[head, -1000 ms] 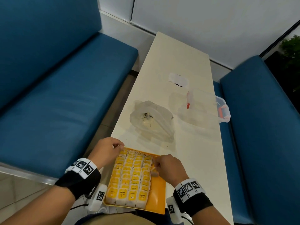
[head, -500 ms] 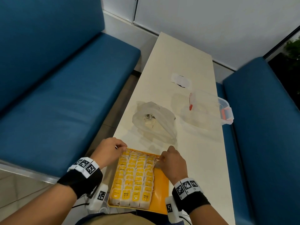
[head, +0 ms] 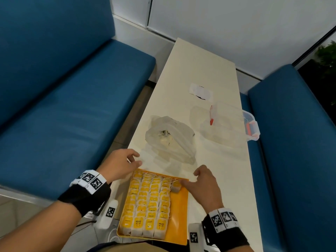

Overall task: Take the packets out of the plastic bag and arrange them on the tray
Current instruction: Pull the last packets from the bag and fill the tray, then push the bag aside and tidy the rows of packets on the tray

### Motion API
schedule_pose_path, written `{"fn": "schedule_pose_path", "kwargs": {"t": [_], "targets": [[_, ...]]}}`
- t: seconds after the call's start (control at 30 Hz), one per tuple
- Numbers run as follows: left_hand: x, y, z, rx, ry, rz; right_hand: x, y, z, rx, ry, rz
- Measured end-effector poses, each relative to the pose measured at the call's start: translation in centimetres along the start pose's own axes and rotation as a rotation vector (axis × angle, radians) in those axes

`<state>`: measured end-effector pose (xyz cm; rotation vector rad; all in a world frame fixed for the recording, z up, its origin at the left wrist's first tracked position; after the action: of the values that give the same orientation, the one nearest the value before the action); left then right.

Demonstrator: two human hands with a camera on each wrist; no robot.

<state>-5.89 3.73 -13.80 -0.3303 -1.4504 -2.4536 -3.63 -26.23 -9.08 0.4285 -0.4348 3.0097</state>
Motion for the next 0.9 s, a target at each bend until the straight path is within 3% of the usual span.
{"fn": "schedule_pose_path", "kwargs": {"t": [0.23,0.33,0.5,0.6,0.67,0.77,0.83,0.9], "targets": [[-4.9,6.2,0.1,0.069,0.160,-0.136,-3.3,-1.6,1.6,-0.384,0.028,-0.051],[-6.1,7.5,0.4,0.021,0.253,-0.168,-5.0,-2.5,2.6,-0.484,0.116,-0.035],[-5.0,8.6,2.4,0.073,0.359,-0.187,-6.2,-5.8,9.8,-0.536,0.395,0.177],[-1.5,11.0,3.3,0.092,0.455,-0.411,-5.0,-7.4,11.0,-0.482,0.439,0.335],[-0.8,12.9,2.4,0.052,0.317,-0.541,-4.0,-8.2,10.6,-0.457,0.436,0.425],[-1.8,14.6,-0.3,-0.098,0.044,-0.589,-2.7,-9.7,9.8,-0.429,0.434,0.573],[-3.5,15.5,-1.2,-0.101,-0.029,-0.563,-1.8,-10.7,9.8,-0.436,0.440,0.660],[-5.2,14.9,-2.3,-0.210,-0.156,-0.381,-0.9,-11.8,9.9,-0.432,0.442,0.729]]}}
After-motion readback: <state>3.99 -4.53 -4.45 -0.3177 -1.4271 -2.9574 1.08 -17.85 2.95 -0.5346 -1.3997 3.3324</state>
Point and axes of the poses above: each hand's wrist, its own x-axis away from the middle knuckle, its own z-axis out of the back of the hand, y = z × x, the point moved 5 cm from there along -x, towards the middle knuckle, and after that the axes turned 7 degrees about x, right-handed, at the moved point
